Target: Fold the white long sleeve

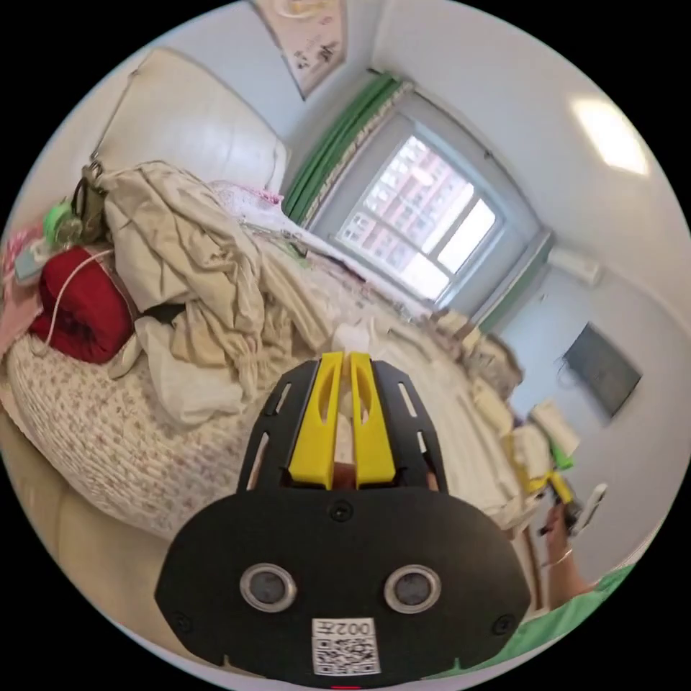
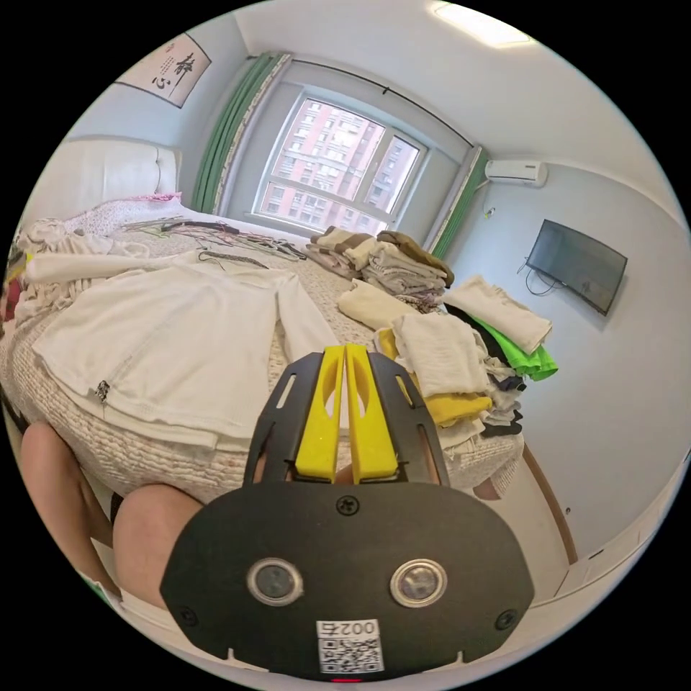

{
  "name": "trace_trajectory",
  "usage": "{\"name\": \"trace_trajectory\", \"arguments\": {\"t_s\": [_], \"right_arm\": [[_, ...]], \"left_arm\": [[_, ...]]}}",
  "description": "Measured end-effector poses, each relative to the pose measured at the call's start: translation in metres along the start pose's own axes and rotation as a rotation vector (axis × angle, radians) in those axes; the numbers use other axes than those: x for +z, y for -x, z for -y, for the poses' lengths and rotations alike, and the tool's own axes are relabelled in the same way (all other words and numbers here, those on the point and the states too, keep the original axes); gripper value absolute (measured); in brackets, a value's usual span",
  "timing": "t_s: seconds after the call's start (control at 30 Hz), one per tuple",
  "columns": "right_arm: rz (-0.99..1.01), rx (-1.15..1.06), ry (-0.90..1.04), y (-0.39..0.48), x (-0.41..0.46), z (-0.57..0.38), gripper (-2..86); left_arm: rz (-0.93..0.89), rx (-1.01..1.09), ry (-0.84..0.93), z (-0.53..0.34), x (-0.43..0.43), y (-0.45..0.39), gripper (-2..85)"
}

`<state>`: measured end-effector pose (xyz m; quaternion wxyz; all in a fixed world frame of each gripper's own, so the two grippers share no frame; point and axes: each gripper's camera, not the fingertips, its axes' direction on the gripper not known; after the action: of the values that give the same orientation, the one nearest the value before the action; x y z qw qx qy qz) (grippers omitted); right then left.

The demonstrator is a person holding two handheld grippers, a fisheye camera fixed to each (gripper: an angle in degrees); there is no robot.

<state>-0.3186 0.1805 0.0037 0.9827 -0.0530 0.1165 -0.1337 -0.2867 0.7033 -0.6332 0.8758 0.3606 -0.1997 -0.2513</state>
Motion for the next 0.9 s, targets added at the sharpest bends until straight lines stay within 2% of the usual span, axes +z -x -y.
{"name": "trace_trajectory", "arguments": {"t_s": [0.03, 0.17, 0.2, 0.4, 0.6, 0.77, 0.9], "right_arm": [[0.002, -0.005, 0.001, 0.003, -0.001, -0.003, -0.9], [0.023, -0.033, 0.026, 0.02, -0.008, -0.023, -0.9], [0.027, -0.045, 0.033, 0.024, -0.008, -0.028, -0.9], [0.042, -0.074, 0.059, 0.039, -0.013, -0.044, -0.9], [0.073, -0.076, 0.068, 0.051, -0.021, -0.049, -0.9], [0.092, -0.063, 0.101, 0.052, -0.023, -0.054, -0.9], [0.097, -0.039, 0.132, 0.045, -0.026, -0.059, -1.0]], "left_arm": [[0.009, -0.046, -0.008, 0.014, -0.007, 0.012, -1.2], [0.318, -0.099, 0.029, 0.027, -0.018, 0.039, -1.1], [0.328, -0.09, 0.034, 0.025, -0.019, 0.04, -1.0], [0.217, 0.151, 0.057, -0.021, -0.009, 0.024, 1.6], [0.302, 0.427, 0.12, -0.071, 0.037, -0.017, 5.9], [0.526, 0.668, 0.161, -0.108, 0.092, -0.049, 7.8], [0.58, 0.7, 0.219, -0.121, 0.119, -0.048, 8.4]]}}
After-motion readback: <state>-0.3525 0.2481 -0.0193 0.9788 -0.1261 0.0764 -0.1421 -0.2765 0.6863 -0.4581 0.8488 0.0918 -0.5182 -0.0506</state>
